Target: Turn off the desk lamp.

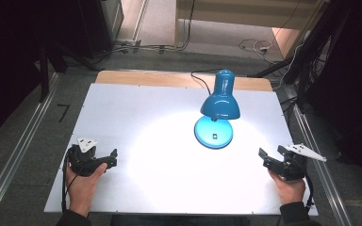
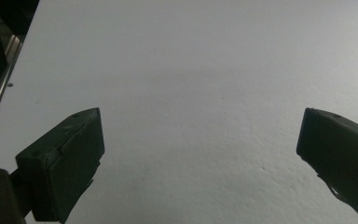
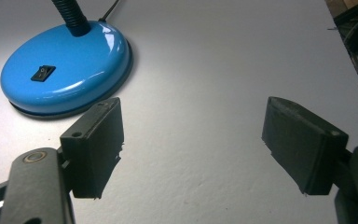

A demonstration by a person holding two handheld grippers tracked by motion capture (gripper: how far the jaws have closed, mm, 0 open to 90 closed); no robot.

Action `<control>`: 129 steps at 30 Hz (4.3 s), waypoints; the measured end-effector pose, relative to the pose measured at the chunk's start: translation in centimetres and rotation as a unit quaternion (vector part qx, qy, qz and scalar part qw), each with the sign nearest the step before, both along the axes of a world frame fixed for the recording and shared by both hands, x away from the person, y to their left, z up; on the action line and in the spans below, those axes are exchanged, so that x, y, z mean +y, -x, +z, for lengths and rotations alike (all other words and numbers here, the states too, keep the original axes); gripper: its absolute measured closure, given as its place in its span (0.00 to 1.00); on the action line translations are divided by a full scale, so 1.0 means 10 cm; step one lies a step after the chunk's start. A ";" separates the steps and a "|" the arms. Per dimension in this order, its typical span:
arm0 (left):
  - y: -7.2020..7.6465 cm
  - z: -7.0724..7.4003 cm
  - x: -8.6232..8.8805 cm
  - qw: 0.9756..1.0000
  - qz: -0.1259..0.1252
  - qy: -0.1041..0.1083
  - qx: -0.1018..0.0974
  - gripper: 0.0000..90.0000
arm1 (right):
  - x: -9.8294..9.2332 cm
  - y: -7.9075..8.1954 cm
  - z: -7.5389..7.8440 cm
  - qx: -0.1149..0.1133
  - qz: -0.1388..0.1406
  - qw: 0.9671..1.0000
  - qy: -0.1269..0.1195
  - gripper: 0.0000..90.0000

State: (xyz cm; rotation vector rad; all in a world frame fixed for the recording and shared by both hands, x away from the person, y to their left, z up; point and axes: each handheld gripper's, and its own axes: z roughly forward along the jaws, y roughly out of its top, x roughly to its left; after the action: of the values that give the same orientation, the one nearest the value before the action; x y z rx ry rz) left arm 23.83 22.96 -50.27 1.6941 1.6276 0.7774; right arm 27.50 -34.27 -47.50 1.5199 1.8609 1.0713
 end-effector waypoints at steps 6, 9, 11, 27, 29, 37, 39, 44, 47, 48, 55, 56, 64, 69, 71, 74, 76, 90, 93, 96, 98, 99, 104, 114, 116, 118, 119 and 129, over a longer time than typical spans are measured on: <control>0.03 0.03 -0.01 1.000 0.010 -0.009 -0.019 0.01 | 0.08 -0.04 0.00 -0.003 0.010 1.000 0.008 0.22; 0.03 0.04 -0.02 1.000 0.007 -0.008 -0.024 0.01 | 0.11 -0.08 -0.01 -0.001 0.016 1.000 0.011 0.22; 0.03 0.04 -0.02 1.000 0.006 -0.007 -0.024 0.01 | 0.13 -0.10 -0.01 -0.003 0.020 1.000 0.013 0.22; 0.03 0.02 -0.02 1.000 0.000 0.000 -0.028 0.01 | 0.36 -0.19 -0.09 0.001 0.060 0.998 0.025 0.23; 0.03 0.02 -0.02 1.000 0.001 0.002 -0.028 0.01 | 0.38 -0.20 -0.09 -0.001 0.062 0.998 0.022 0.23; 0.03 0.02 -0.01 1.000 0.003 0.004 -0.029 0.01 | 0.44 -0.26 -0.10 -0.002 0.069 0.998 0.016 0.23; 0.03 0.02 -0.01 1.000 0.003 0.005 -0.028 0.01 | 0.45 -0.28 -0.10 -0.004 0.072 0.997 0.015 0.22; 0.03 0.02 -0.01 0.999 0.004 0.006 -0.032 0.01 | 0.49 -0.30 -0.08 -0.010 0.076 0.997 0.011 0.17; 0.03 0.02 -0.01 0.999 0.004 0.007 -0.031 0.01 | 0.52 -0.32 -0.08 -0.010 0.078 0.997 0.012 0.13; 0.03 0.02 -0.01 0.999 0.004 0.007 -0.031 0.01 | 0.53 -0.33 -0.08 -0.008 0.077 0.997 0.012 0.11; 0.03 0.02 0.00 0.999 0.003 0.007 -0.031 0.01 | 0.54 -0.38 -0.08 -0.011 0.073 0.997 0.003 0.10; 0.03 0.02 0.00 0.999 0.003 0.007 -0.031 0.01 | 0.54 -0.38 -0.08 -0.011 0.073 0.997 0.001 0.10; 0.03 0.01 0.00 0.999 0.005 0.011 -0.031 0.01 | 0.57 -0.41 -0.08 -0.012 0.073 0.997 -0.006 0.10; 0.03 0.01 0.01 0.999 0.005 0.013 -0.030 0.01 | 0.61 -0.43 -0.08 -0.016 0.075 0.997 -0.005 0.10; 0.03 0.01 0.01 0.999 0.005 0.013 -0.030 0.01 | 0.63 -0.44 -0.09 -0.015 0.077 0.997 -0.006 0.11; 0.03 0.01 0.01 0.999 0.005 0.013 -0.030 0.01 | 0.66 -0.45 -0.09 -0.016 0.079 0.997 -0.004 0.13; 0.03 0.01 0.01 0.999 0.004 0.014 -0.029 0.01 | 0.67 -0.46 -0.09 -0.016 0.079 0.997 -0.003 0.13; 0.03 0.01 0.02 0.999 0.005 0.020 -0.029 0.01 | 0.77 -0.50 -0.12 -0.022 0.087 0.996 0.006 0.22; 0.03 0.01 0.02 0.999 0.005 0.020 -0.029 0.01 | 0.79 -0.51 -0.12 -0.023 0.085 0.996 0.005 0.26; 0.02 0.01 0.02 0.999 0.005 0.021 -0.029 0.01 | 0.80 -0.51 -0.12 -0.025 0.083 0.996 0.003 0.32; 0.02 0.01 0.02 0.999 0.005 0.021 -0.029 0.01 | 0.81 -0.52 -0.12 -0.027 0.083 0.996 0.004 0.35; 0.02 0.01 0.02 0.999 0.004 0.021 -0.029 0.01 | 0.82 -0.52 -0.12 -0.027 0.085 0.996 0.002 0.36; 0.02 0.00 0.02 0.999 0.004 0.023 -0.027 0.01 | 0.85 -0.53 -0.12 -0.025 0.092 0.995 0.000 0.46; 0.02 0.00 0.02 0.999 0.004 0.024 -0.027 0.01 | 0.94 -0.56 -0.15 -0.023 0.102 0.995 0.002 0.61; 0.02 0.00 0.02 0.999 0.004 0.024 -0.027 0.01 | 0.96 -0.57 -0.16 -0.022 0.108 0.994 0.004 0.66; 0.02 0.00 0.02 0.999 0.004 0.024 -0.027 0.01 | 0.98 -0.57 -0.16 -0.021 0.115 0.993 0.005 0.72; 0.02 0.00 0.02 0.999 0.004 0.024 -0.027 0.01 | 1.00 -0.57 -0.17 -0.020 0.119 0.993 0.006 0.75; 0.02 0.00 0.02 0.999 0.003 0.025 -0.027 0.01 | 1.12 -0.62 -0.20 -0.009 0.157 0.988 0.010 0.98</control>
State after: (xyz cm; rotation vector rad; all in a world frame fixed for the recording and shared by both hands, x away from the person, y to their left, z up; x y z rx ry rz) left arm 23.65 23.17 -50.28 1.6199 1.6029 0.7718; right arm 33.66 -23.03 -49.47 1.2261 2.1398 1.1933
